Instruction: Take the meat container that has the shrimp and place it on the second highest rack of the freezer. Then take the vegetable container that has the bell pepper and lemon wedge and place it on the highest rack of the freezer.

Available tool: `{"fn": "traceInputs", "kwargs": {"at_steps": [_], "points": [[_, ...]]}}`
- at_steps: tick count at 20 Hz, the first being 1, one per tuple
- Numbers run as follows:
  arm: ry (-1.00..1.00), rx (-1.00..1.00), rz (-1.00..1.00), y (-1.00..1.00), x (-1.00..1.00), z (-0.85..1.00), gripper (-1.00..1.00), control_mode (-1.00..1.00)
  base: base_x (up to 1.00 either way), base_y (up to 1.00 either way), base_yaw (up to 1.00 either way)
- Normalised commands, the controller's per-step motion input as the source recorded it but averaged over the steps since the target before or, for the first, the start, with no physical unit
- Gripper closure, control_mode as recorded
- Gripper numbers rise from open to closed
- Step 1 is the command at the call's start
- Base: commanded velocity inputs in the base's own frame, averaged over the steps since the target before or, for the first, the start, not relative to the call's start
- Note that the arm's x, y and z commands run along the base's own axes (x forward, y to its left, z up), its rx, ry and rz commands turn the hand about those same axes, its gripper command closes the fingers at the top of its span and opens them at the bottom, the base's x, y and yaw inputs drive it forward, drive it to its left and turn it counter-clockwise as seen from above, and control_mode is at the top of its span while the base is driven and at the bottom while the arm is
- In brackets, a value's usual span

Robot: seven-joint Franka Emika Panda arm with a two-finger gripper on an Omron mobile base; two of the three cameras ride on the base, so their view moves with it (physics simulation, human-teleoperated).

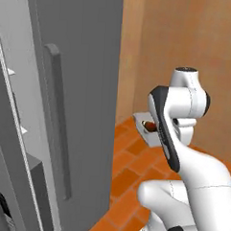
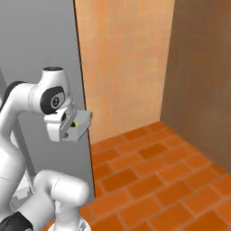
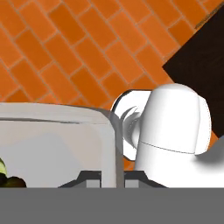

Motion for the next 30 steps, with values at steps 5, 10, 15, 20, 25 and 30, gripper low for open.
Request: {"fn": "traceInputs", "kwargs": {"at_steps": [5,10,15,20,25,30], "points": [[0.00,0.00,0.00,0.00,0.00,0.00,1.00,1.00,0.26,-0.08,0.54],[0.00,0.00,0.00,0.00,0.00,0.00,1.00,1.00,0.20,0.00,0.61],[0.00,0.00,0.00,0.00,0.00,0.00,1.00,1.00,0.08,-0.03,0.59],[0.00,0.00,0.00,0.00,0.00,0.00,1.00,1.00,0.10,0.00,0.50],[0.00,0.00,0.00,0.00,0.00,0.00,1.00,1.00,0.14,0.00,0.45],[0.00,0.00,0.00,0.00,0.00,0.00,1.00,1.00,0.26,0.03,0.42]]}}
